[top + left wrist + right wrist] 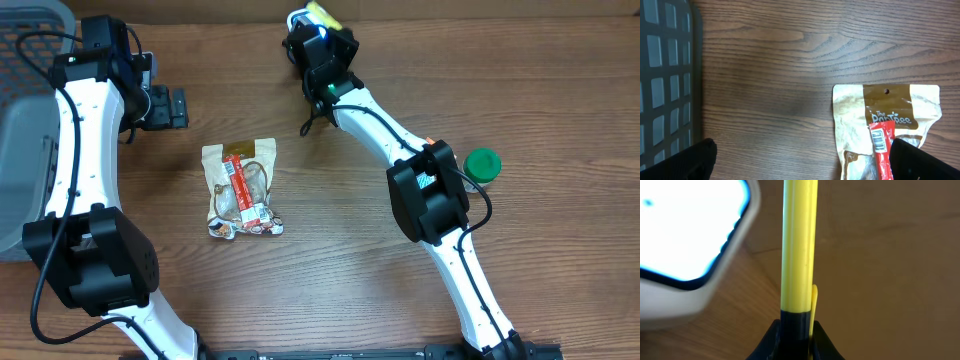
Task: Scan the item barcode
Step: 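Hold the yellow stick against the white scanner window, then carry the yellow stick right and lower it beside the mint-green packet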
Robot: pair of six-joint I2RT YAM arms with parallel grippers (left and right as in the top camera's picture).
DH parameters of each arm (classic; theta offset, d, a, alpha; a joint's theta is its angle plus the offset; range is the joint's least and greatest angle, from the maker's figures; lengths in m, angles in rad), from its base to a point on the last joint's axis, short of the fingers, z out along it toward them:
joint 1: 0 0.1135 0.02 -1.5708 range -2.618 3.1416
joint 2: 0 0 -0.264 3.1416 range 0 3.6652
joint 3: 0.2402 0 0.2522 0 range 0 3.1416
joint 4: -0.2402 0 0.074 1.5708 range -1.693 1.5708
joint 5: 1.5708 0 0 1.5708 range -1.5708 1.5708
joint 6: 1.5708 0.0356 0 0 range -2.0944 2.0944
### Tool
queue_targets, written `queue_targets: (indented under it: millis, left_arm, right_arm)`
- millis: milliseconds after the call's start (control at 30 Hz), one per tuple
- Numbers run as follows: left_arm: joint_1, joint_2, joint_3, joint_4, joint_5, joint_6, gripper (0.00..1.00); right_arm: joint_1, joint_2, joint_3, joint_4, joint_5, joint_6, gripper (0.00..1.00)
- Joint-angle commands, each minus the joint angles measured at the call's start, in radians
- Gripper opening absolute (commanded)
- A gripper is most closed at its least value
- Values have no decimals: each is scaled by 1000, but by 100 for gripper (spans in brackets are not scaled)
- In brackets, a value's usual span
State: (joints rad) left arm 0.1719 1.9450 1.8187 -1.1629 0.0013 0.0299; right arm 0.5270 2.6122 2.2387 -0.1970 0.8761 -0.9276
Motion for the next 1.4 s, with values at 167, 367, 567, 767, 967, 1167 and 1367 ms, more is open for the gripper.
queue_targets:
  millis: [167,367,567,767,967,1167,1367]
  left_arm:
    - [-2,-9,11,0,7,16,100]
    - [-2,-9,11,0,7,16,100]
    - [-2,-9,11,0,7,16,100]
    - [-2,-9,11,0,7,16,100]
    - [-2,-9,11,0,7,16,100]
    - [-2,-9,11,0,7,16,100]
    - [-2,-9,11,0,7,16,99]
  right_arm:
    - [11,1,5,-15,60,-27,4]
    - [17,1,5,-51,36,-2,4]
    - [22,1,5,-76,30,72,4]
    - [30,1,5,-150,-54,94,4]
    - [30,1,5,-129,-17,94,4]
    - [42,-35,5,51,179,157,4]
    - [48,-173,5,-81,182,302,4]
